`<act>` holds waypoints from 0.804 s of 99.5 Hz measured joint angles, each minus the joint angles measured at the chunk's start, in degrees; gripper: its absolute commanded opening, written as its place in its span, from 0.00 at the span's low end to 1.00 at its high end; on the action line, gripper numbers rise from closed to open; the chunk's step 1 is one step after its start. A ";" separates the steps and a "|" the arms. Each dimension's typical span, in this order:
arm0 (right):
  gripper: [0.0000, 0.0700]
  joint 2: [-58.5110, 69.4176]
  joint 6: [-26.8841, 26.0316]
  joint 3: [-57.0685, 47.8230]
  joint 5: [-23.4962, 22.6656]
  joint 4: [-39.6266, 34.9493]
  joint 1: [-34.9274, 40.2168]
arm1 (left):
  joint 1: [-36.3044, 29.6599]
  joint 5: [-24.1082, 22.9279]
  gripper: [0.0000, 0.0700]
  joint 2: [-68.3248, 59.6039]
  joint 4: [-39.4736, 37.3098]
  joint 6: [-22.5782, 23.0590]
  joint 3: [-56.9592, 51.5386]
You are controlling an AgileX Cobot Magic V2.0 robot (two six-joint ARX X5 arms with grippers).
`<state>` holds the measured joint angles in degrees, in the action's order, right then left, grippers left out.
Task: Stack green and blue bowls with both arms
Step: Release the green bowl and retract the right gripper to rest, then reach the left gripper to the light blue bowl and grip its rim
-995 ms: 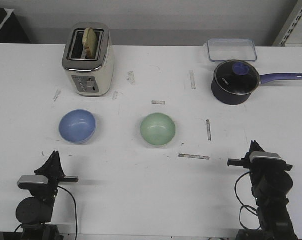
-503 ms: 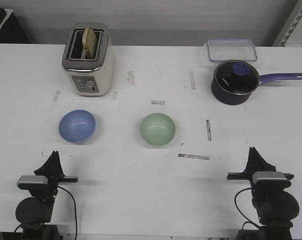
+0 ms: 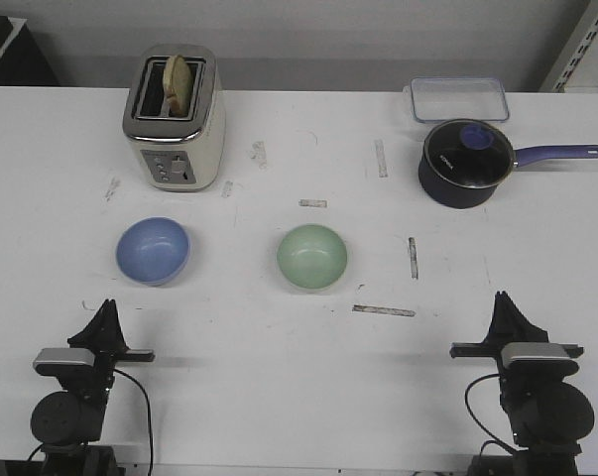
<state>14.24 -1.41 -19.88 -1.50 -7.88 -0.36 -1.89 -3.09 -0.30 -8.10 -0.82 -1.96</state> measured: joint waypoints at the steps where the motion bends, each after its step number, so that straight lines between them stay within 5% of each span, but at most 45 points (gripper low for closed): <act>1: 0.02 0.00 0.00 0.00 0.00 0.00 0.00 | 0.00 0.00 0.00 0.00 0.02 0.00 0.00; 55: 0.02 0.00 0.00 0.00 0.00 0.00 0.00 | 0.00 0.00 0.00 0.00 -3.91 -3.41 -0.09; 80: 0.02 0.00 0.00 0.00 0.00 0.59 0.00 | 0.00 0.00 0.00 -2.75 5.31 -5.31 -8.90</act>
<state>14.24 -1.41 -19.88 -1.50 -7.29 -0.36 -1.89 -3.09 -3.05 -2.79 -6.13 -10.85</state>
